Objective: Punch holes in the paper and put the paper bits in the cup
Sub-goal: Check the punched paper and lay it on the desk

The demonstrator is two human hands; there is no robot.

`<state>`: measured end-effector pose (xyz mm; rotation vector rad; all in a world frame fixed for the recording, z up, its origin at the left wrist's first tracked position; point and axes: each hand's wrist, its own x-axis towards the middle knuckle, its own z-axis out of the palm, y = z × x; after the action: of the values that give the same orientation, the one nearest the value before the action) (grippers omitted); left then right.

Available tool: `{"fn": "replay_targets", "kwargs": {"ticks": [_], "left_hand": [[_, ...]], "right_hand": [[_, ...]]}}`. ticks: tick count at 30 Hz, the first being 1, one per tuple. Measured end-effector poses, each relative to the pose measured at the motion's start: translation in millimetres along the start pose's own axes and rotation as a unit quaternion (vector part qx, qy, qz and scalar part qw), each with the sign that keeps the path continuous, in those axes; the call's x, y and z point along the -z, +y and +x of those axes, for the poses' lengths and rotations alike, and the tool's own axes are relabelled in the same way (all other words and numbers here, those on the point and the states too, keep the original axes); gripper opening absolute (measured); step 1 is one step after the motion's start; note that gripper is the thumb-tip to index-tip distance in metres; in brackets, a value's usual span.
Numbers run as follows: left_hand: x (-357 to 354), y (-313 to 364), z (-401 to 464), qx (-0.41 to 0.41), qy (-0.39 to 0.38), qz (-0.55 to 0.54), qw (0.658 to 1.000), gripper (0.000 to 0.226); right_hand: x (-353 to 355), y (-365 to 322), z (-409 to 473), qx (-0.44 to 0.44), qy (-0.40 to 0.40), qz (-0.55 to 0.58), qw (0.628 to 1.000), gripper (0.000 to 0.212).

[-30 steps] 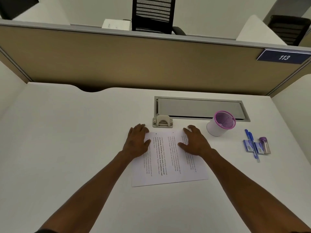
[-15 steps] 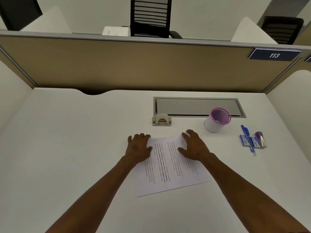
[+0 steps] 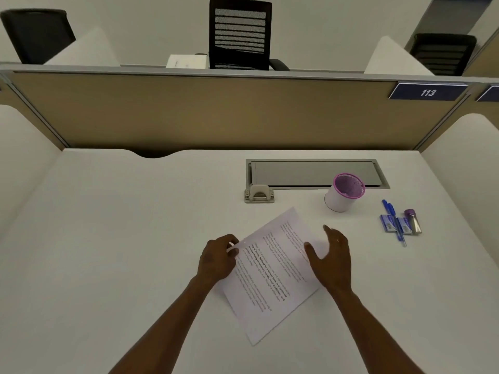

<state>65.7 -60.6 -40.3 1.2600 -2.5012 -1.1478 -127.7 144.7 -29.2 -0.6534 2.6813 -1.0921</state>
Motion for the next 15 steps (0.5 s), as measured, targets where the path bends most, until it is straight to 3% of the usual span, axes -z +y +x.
{"fn": "replay_targets", "kwargs": {"ticks": [3,7,11,15], "left_hand": [[-4.2,-4.1,-15.9,0.014,0.009,-0.068,0.998,0.008],[-9.2,-3.1,-34.9,0.056,0.009,-0.172,0.984,0.006],[-11.6,-0.8,-47.6,0.096,0.015,-0.239,0.966,0.008],[-8.6,-2.3,-57.4,0.113,0.024,-0.285,0.951,0.007]], "right_hand": [[4.7,11.1,-37.6,-0.105,0.059,0.058,0.991,0.073],[4.9,14.6,-64.2,-0.240,0.042,0.177,0.954,0.068],[3.0,8.5,-67.8,-0.277,-0.004,0.223,0.935,0.069],[7.5,2.4,-56.0,-0.332,-0.030,0.317,0.888,0.069]]}}
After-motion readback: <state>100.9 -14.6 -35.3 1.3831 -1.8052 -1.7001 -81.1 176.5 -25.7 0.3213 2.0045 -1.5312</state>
